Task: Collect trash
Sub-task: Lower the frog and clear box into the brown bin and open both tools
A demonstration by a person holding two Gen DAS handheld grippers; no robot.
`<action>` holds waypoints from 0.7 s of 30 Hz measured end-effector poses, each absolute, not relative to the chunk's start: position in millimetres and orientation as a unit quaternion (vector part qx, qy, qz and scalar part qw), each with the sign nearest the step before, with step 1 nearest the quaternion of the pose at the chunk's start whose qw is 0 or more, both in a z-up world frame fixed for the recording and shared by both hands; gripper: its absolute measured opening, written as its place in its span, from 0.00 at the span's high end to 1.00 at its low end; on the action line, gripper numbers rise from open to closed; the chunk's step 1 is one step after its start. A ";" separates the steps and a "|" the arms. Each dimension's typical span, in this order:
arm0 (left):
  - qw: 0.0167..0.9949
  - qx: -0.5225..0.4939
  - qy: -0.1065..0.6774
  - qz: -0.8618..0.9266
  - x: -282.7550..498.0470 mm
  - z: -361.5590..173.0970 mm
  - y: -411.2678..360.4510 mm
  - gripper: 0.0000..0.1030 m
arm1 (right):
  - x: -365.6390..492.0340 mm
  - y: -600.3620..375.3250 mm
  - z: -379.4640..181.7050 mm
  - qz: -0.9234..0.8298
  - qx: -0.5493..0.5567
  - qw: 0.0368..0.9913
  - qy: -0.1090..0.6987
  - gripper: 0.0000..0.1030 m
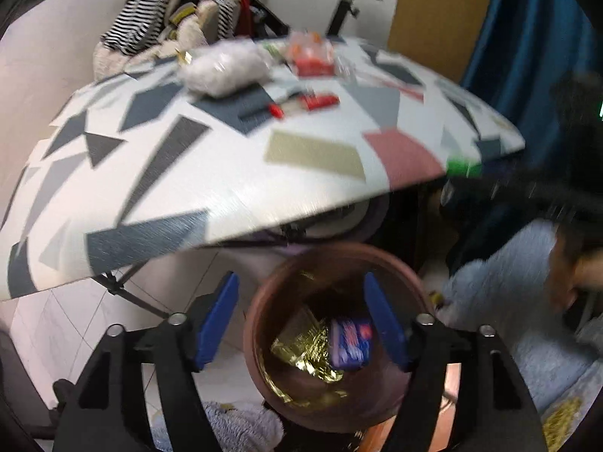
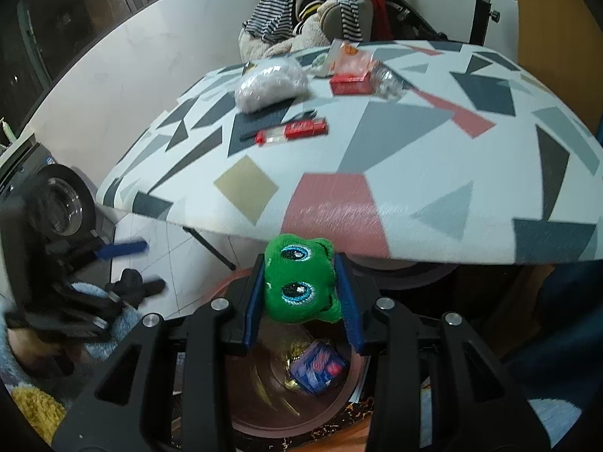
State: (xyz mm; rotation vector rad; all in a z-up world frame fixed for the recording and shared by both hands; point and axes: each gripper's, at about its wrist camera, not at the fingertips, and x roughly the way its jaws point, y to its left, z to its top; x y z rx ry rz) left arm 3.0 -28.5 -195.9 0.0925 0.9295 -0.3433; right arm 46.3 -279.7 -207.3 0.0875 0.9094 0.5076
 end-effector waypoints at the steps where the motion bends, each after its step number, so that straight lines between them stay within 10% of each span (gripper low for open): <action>1: 0.884 0.037 0.437 -0.160 1.0 -189.8 -25.0 0.29 | 45.3 -277.3 -209.8 0.245 0.039 0.865 0.437 0.63; 21: 0.933 -0.037 0.350 -0.074 -27.7 -135.7 27.9 0.06 | 24.0 -228.4 -278.2 0.267 -0.055 0.823 0.499 0.62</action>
